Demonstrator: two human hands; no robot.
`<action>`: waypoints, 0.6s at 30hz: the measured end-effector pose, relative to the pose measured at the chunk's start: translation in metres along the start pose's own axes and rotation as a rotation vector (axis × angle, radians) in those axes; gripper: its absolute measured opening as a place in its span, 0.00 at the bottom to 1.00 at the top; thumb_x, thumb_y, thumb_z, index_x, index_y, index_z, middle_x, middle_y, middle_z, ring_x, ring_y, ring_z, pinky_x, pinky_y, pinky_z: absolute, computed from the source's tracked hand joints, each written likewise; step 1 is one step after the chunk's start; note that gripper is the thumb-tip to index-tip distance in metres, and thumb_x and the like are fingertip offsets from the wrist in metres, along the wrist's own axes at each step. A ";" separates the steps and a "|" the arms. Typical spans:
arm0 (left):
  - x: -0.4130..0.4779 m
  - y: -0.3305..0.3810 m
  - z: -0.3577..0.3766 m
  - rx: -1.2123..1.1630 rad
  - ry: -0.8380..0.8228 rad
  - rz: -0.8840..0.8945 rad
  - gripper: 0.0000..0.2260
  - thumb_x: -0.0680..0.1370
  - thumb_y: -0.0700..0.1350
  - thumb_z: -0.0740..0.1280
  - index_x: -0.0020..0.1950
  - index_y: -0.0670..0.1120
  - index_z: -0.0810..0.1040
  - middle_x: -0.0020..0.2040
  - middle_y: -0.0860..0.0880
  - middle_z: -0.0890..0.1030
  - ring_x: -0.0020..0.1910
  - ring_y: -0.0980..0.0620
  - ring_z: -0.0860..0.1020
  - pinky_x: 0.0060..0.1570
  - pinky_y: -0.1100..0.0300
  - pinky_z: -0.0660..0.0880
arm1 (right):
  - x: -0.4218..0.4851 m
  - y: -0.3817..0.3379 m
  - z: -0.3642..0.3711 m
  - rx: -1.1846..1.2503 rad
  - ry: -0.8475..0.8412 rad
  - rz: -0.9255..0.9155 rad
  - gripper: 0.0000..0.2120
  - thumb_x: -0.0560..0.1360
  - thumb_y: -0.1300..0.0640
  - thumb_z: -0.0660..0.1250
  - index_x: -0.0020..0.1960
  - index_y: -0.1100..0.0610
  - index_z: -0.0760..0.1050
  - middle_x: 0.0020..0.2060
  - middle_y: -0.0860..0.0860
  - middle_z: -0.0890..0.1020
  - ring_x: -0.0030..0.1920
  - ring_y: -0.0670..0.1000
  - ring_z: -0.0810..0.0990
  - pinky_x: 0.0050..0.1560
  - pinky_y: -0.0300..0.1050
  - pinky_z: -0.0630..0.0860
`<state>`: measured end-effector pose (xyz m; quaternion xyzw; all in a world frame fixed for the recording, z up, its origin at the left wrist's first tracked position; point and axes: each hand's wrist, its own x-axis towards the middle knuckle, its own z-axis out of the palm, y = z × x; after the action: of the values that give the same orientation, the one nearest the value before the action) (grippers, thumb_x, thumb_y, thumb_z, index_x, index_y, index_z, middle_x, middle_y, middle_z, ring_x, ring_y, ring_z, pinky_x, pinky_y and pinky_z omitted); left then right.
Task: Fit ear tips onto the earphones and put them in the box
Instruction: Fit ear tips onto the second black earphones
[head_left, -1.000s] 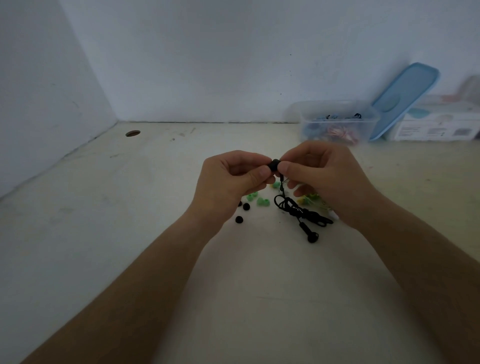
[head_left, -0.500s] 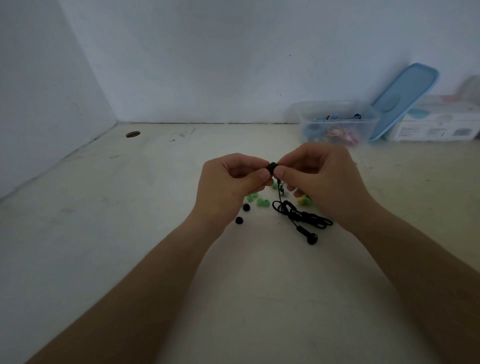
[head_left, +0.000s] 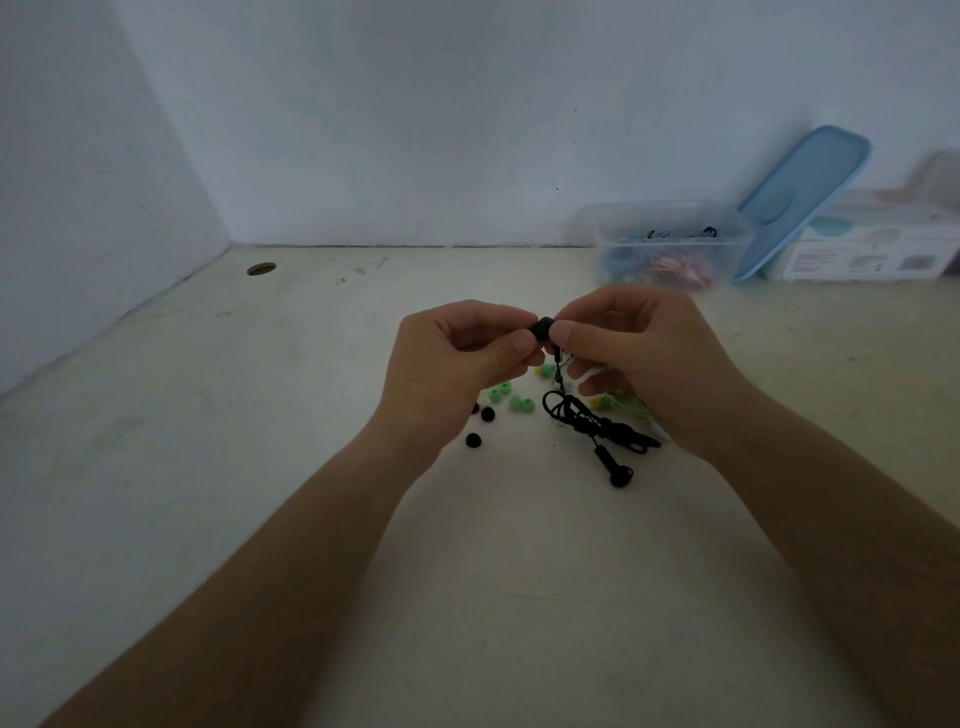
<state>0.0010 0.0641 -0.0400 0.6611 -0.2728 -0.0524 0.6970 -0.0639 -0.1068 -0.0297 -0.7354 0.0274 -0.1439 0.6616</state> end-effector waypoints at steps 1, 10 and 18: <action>0.000 0.000 0.000 -0.007 -0.003 -0.006 0.07 0.75 0.34 0.71 0.52 0.39 0.83 0.44 0.41 0.86 0.43 0.46 0.86 0.46 0.59 0.81 | 0.000 0.000 0.000 -0.002 0.002 -0.001 0.04 0.74 0.61 0.73 0.47 0.59 0.82 0.39 0.54 0.86 0.34 0.49 0.82 0.35 0.40 0.79; 0.001 -0.001 -0.001 0.049 0.001 0.000 0.08 0.75 0.34 0.72 0.52 0.43 0.82 0.46 0.44 0.86 0.45 0.48 0.85 0.46 0.58 0.81 | 0.000 -0.001 -0.001 -0.004 -0.034 0.031 0.03 0.74 0.61 0.73 0.47 0.58 0.82 0.40 0.55 0.86 0.35 0.50 0.82 0.37 0.43 0.80; 0.000 0.002 0.002 0.209 -0.026 0.099 0.11 0.76 0.35 0.71 0.54 0.49 0.83 0.47 0.50 0.87 0.48 0.52 0.85 0.50 0.55 0.82 | -0.001 0.000 -0.001 -0.084 0.001 -0.005 0.04 0.74 0.59 0.73 0.47 0.58 0.81 0.38 0.52 0.87 0.34 0.49 0.83 0.34 0.40 0.79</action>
<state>-0.0003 0.0626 -0.0385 0.7152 -0.3181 0.0023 0.6223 -0.0648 -0.1076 -0.0298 -0.7625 0.0318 -0.1448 0.6297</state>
